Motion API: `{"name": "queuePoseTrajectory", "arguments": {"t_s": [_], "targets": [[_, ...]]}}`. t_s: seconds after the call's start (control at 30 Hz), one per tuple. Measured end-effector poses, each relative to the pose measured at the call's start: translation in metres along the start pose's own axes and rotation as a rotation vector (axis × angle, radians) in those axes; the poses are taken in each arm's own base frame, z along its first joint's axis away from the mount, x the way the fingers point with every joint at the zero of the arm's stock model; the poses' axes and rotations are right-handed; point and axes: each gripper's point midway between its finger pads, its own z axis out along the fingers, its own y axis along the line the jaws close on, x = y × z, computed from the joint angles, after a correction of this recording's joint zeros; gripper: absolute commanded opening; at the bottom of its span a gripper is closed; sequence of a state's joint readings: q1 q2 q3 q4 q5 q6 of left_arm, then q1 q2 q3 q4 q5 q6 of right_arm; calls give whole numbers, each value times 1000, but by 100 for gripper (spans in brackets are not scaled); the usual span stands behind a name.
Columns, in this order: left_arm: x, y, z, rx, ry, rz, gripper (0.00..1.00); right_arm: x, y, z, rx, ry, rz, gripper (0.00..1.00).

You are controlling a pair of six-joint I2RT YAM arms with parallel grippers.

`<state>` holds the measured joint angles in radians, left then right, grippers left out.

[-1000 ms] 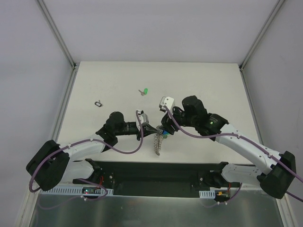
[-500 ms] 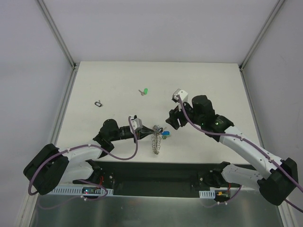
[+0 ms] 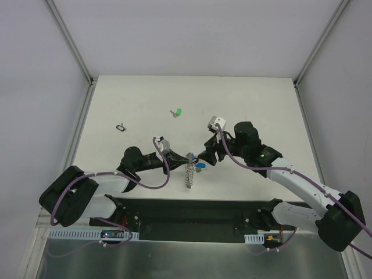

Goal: Put the keys on the keyring

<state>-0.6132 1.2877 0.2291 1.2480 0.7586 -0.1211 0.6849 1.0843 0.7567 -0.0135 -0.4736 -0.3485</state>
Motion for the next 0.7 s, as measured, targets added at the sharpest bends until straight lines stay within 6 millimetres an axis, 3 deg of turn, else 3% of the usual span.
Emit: {"name": "queuePoseTrajectory", "arguments": {"t_s": [0.13,0.27,0.47,0.7], "targets": [[-2,1,-1,-8,-8,-31,0,-3,-8,1,40,-12,-7,67],[-4,7,-3,-31,-15,-45,0,0,-33,-4,160,7,24,67],[-15,15,-12,-117,-48,-12,0,21,-106,-32,488,67,203,64],[-25,22,-27,-221,-67,30,0,80,-187,-79,870,172,539,56]]}}
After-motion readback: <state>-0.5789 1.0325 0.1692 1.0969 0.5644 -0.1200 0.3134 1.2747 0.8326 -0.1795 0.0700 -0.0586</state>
